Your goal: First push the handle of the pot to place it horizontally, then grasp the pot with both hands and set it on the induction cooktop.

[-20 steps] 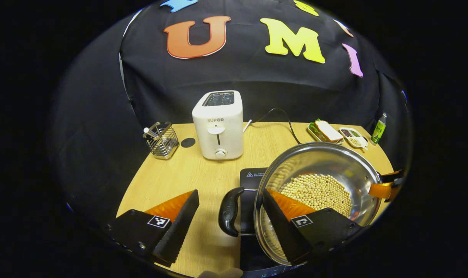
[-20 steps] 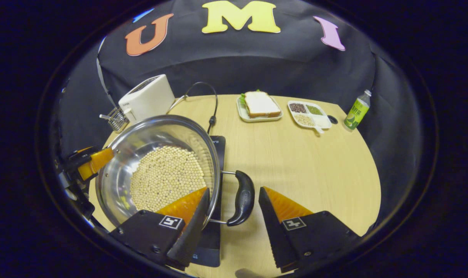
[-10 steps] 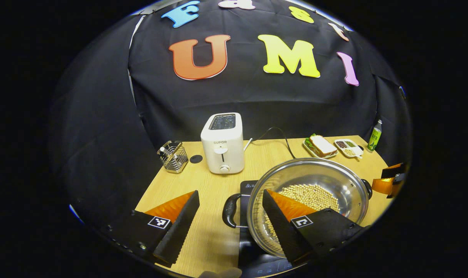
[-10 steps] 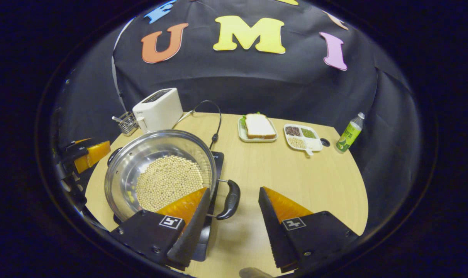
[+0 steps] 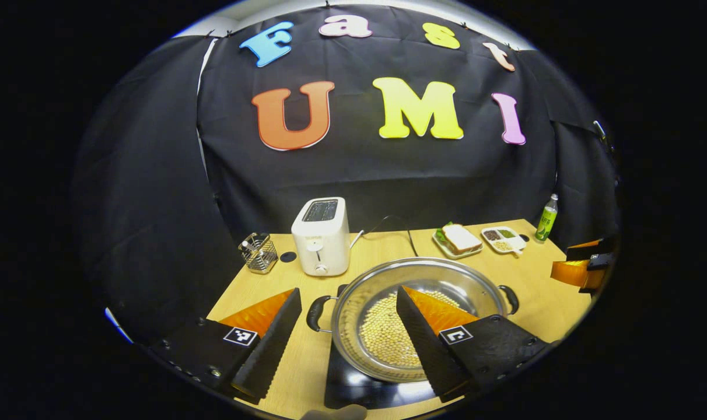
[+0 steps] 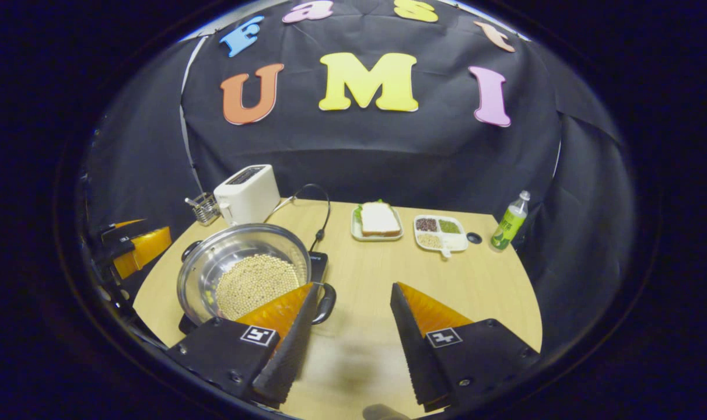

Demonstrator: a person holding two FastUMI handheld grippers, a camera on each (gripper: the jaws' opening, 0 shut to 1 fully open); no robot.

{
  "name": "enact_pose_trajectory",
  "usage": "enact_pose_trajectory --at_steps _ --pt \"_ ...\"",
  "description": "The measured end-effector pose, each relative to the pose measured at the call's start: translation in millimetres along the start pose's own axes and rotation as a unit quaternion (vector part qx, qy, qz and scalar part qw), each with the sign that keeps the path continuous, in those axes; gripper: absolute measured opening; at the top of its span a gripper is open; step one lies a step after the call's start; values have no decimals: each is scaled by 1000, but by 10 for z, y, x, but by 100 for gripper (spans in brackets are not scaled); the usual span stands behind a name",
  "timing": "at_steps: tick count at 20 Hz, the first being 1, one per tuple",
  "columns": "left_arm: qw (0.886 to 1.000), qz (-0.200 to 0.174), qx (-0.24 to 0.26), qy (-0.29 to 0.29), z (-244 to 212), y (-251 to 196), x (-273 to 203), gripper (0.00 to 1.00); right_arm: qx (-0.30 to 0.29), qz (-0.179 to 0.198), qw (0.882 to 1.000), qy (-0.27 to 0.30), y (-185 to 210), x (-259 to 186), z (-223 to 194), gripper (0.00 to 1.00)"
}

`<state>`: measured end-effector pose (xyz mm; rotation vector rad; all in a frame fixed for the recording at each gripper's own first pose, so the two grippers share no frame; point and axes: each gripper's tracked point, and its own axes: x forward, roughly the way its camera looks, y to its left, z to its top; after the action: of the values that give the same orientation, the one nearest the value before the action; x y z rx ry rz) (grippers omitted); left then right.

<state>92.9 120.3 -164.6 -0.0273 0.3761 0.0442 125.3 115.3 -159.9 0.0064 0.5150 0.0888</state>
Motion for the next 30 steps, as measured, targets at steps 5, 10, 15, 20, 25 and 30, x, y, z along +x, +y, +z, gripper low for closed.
enact_pose_trajectory --at_steps 5,10,15,20,25,30 --pt "999 -9 -2 -45 439 -562 -548 97 -28 1 997 -66 -439 -601 376 80" --pt "995 -7 -3 -99 987 -1134 -976 97 -39 12 990 -135 -886 -1240 804 100" --pt "989 -3 0 -146 1481 -1644 -1401 97 -27 7 983 -181 -1447 -1709 1070 100" --pt "984 -6 -1 -179 1773 -2073 -1699 96 -1 -11 977 -213 -1960 -2056 1169 100" --pt "979 2 -1 -204 1987 -2225 -1925 96 16 -34 972 -233 -2331 -2270 1163 99" --pt "977 2 -16 -211 2049 -2300 -2014 96 32 -56 965 -255 -2568 -2475 1209 100"
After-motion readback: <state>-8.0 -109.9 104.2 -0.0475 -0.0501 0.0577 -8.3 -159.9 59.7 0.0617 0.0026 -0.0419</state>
